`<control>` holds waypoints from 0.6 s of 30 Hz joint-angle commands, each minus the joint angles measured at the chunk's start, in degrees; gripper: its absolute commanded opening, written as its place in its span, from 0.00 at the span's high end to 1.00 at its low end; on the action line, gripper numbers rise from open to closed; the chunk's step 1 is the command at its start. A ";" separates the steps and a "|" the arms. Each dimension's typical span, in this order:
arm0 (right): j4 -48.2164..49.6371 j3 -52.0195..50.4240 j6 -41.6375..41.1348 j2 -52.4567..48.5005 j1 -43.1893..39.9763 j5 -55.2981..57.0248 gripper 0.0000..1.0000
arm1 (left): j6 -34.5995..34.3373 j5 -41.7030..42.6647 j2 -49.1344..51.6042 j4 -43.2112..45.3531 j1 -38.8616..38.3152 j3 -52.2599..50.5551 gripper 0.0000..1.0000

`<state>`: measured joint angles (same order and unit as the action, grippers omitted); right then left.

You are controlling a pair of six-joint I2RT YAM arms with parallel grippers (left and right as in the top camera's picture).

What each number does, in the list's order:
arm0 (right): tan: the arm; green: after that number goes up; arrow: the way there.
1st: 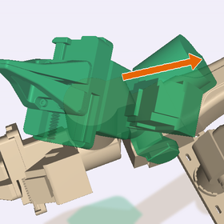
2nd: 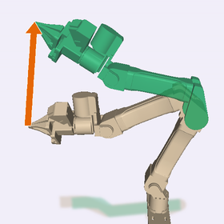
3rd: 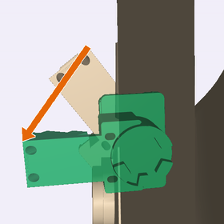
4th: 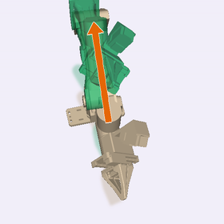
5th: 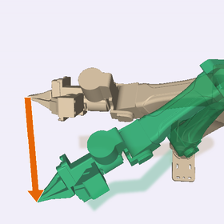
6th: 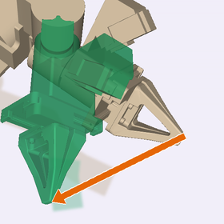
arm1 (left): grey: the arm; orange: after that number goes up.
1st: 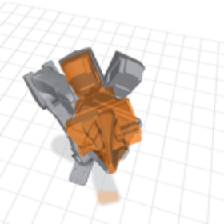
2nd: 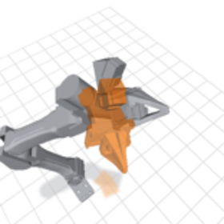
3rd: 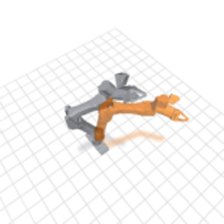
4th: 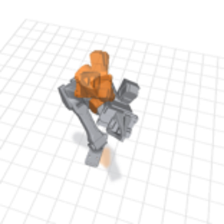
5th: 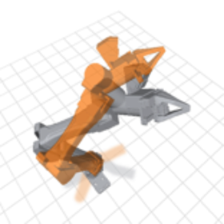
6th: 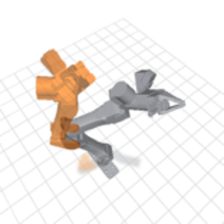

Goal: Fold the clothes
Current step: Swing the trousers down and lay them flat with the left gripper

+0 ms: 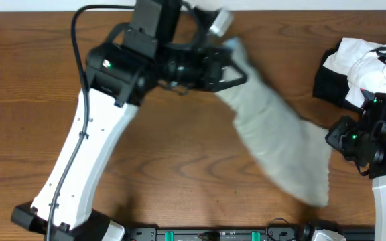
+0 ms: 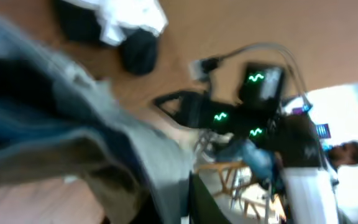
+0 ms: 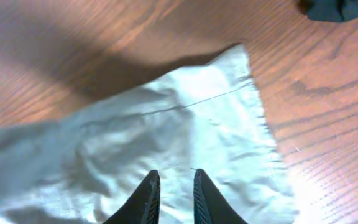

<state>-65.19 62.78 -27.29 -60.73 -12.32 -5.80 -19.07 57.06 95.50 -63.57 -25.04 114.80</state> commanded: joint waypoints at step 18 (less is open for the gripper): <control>-0.15 0.44 1.25 0.50 -0.46 -3.28 0.85 | 22.91 -33.05 15.37 -32.85 20.46 -0.31 0.86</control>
<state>-65.36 62.78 -26.68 -60.71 -12.32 -7.97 5.30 33.50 110.72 -92.33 -7.11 114.43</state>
